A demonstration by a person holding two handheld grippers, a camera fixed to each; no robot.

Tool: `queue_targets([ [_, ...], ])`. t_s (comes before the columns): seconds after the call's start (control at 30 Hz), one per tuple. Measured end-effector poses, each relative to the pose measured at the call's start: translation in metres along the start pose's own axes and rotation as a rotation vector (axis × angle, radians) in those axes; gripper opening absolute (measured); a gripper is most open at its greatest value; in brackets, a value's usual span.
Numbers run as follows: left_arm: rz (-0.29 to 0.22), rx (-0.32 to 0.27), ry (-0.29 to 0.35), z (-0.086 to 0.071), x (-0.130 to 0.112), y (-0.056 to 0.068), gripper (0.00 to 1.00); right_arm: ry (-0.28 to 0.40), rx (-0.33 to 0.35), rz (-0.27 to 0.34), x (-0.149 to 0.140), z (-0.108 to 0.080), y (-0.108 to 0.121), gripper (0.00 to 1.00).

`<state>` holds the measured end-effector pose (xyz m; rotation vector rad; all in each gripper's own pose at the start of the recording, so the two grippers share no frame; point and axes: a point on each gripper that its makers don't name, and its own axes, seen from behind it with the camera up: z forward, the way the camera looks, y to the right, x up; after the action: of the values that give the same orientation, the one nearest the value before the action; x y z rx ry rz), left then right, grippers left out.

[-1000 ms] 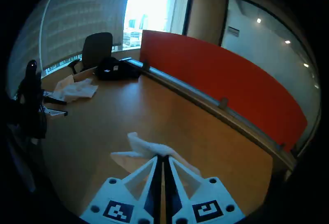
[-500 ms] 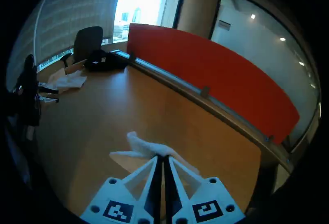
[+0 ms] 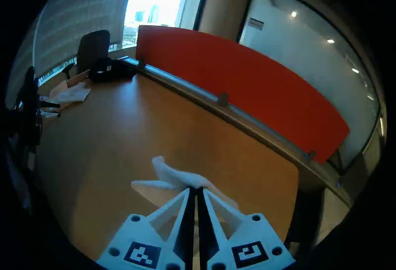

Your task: Fold towel

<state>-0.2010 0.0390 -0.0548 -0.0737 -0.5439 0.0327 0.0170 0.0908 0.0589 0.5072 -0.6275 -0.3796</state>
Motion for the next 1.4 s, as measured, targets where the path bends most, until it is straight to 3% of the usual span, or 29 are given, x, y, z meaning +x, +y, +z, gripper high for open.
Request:
queue_targets([
  [0.6,0.026,-0.006,-0.004,0.000,0.005,0.013,0.87,-0.057,-0.069,0.044,-0.045,-0.022,0.056,0.05],
  [1.1,0.038,-0.012,-0.008,-0.001,0.005,0.019,0.87,-0.090,-0.094,0.075,-0.075,-0.039,0.065,0.05],
  [1.4,0.045,-0.021,-0.006,-0.001,0.006,0.020,0.86,-0.145,-0.126,0.119,-0.116,-0.059,0.072,0.05],
])
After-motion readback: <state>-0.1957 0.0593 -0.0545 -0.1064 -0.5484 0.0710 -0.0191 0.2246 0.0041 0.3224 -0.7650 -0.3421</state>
